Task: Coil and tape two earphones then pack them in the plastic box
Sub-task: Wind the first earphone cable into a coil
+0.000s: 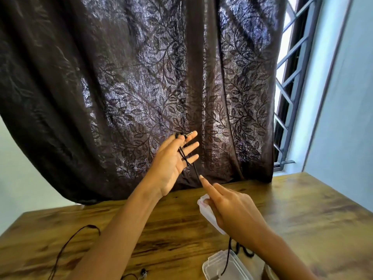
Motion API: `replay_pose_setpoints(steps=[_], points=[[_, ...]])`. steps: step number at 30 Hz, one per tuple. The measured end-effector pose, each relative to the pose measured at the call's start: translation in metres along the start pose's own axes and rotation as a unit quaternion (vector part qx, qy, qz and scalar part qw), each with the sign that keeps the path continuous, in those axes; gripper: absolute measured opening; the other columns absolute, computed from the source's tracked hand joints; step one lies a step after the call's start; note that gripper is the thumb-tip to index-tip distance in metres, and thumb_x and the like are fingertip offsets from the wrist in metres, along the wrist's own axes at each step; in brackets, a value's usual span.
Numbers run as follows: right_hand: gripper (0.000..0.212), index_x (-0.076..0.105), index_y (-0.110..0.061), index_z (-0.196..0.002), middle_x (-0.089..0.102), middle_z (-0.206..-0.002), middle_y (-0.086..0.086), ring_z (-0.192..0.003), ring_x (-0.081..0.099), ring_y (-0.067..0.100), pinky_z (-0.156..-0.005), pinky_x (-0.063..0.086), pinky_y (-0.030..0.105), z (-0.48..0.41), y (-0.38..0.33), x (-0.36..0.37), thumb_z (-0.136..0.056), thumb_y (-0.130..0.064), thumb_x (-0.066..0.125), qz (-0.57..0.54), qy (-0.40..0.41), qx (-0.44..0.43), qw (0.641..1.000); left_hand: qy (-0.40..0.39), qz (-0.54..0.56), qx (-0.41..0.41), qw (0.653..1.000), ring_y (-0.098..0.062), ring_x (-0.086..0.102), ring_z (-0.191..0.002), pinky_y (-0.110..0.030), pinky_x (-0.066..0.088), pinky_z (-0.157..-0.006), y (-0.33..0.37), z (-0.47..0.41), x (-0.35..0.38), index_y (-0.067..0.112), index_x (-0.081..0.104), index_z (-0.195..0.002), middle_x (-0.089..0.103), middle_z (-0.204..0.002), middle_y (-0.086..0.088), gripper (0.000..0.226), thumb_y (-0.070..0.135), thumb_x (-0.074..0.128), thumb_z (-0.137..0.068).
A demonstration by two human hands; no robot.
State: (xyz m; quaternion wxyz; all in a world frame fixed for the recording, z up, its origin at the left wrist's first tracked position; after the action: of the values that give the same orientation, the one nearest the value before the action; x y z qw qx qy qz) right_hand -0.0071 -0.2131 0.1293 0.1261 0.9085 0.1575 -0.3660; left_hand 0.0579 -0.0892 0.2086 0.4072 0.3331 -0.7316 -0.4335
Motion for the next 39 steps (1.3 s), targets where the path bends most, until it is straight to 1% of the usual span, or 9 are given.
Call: replay_pose_setpoints(steps=[3,8,10,13,17,21,27,32,39], points=[[0.064,0.062,-0.013,-0.117,0.063,-0.070,-0.006,-0.043,0.056,0.011,-0.027,0.040,0.023,-0.001,0.000,-0.009,-0.056,-0.016,0.085,0.023,-0.012,-0.009,1.000,-0.006,-0.038,-0.007,0.999,-0.025,0.048,-0.127,-0.048,0.036,-0.107,-0.006,0.002,0.004,0.018,0.050,-0.088,0.053,-0.136,-0.004,0.024,0.015,0.030,-0.100],[0.016,0.071,-0.019,-0.087,0.062,-0.070,-0.004,-0.049,0.060,0.017,-0.032,0.044,0.027,-0.018,0.000,-0.044,-0.075,-0.020,0.060,0.000,0.029,-0.028,0.999,0.005,-0.185,-0.007,0.983,-0.012,0.041,-0.129,-0.040,0.029,-0.113,-0.023,0.003,0.004,0.020,0.045,-0.120,0.045,-0.140,0.005,0.024,0.024,0.033,-0.099],[0.019,0.069,-0.017,-0.080,0.064,-0.070,-0.003,-0.058,0.063,0.017,-0.041,0.050,0.032,-0.030,0.002,-0.060,-0.083,-0.023,0.052,-0.054,0.037,-0.052,0.997,-0.019,-0.252,-0.008,0.968,-0.011,0.038,-0.129,-0.042,0.027,-0.114,-0.027,0.006,0.006,0.024,0.044,-0.129,0.044,-0.139,0.007,0.041,0.039,0.037,-0.091],[0.010,0.071,-0.020,-0.079,0.070,-0.074,-0.007,-0.067,0.065,0.010,-0.056,0.055,0.033,-0.049,0.008,-0.082,-0.079,-0.024,0.061,-0.137,0.014,-0.049,0.989,-0.061,-0.253,-0.020,0.965,-0.002,0.049,-0.114,-0.038,0.035,-0.109,-0.031,0.014,0.014,0.023,0.054,-0.116,0.056,-0.121,0.007,0.030,0.034,0.040,-0.093],[0.008,0.070,-0.021,-0.080,0.070,-0.075,-0.011,-0.071,0.065,0.002,-0.067,0.055,0.027,-0.067,0.023,-0.094,-0.074,-0.018,0.074,-0.246,-0.018,0.009,0.969,-0.069,-0.177,-0.050,0.981,-0.012,0.047,-0.126,-0.042,0.031,-0.112,-0.032,0.018,0.021,0.013,0.038,-0.139,0.053,-0.135,-0.005,0.072,0.046,0.052,-0.076],[0.012,0.073,-0.013,-0.081,0.070,-0.075,-0.005,-0.068,0.063,0.005,-0.065,0.048,0.014,-0.078,0.032,-0.097,-0.071,-0.015,0.078,-0.326,-0.018,0.028,0.945,-0.121,-0.094,-0.027,0.988,-0.012,0.069,-0.079,-0.020,0.050,-0.088,-0.024,0.021,0.030,0.011,0.057,-0.091,0.072,-0.075,-0.006,0.027,0.010,0.030,-0.095],[0.022,0.073,-0.010,-0.078,0.066,-0.080,0.004,-0.070,0.063,0.022,-0.064,0.052,0.032,-0.075,0.035,-0.087,-0.066,-0.029,0.072,-0.420,0.016,0.060,0.906,-0.145,-0.007,-0.017,0.989,-0.015,0.070,-0.078,-0.039,0.035,-0.106,-0.011,0.028,0.035,0.009,0.059,-0.099,0.073,-0.074,-0.004,0.035,0.018,0.026,-0.092],[0.018,0.072,-0.018,-0.076,0.061,-0.080,-0.001,-0.073,0.059,0.016,-0.067,0.049,0.021,-0.072,0.038,-0.084,-0.067,-0.033,0.070,-0.425,0.024,0.077,0.901,-0.155,-0.049,-0.003,0.987,-0.022,0.069,-0.084,-0.031,0.051,-0.093,-0.011,0.029,0.039,0.006,0.062,-0.103,0.072,-0.085,-0.012,0.046,0.038,0.033,-0.088],[0.016,0.067,-0.010,-0.097,0.058,-0.081,-0.001,-0.070,0.059,0.010,-0.071,0.053,0.028,-0.068,0.040,-0.080,-0.086,-0.001,0.059,-0.434,-0.026,0.066,0.898,-0.133,-0.028,-0.031,0.990,-0.022,0.070,-0.077,-0.038,0.049,-0.092,-0.010,0.032,0.041,0.011,0.057,-0.096,0.070,-0.070,-0.011,0.029,0.025,0.033,-0.094]])
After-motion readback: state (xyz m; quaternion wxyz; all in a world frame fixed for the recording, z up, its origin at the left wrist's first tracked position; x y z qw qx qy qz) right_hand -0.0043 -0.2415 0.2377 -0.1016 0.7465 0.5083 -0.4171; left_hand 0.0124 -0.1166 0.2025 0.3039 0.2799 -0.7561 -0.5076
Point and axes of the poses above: each hand's wrist, its own z-axis away from the middle knuckle, its own x-axis out of the palm, y = z × x, the point moved 3 cm from there along -z, towards the middle knuckle
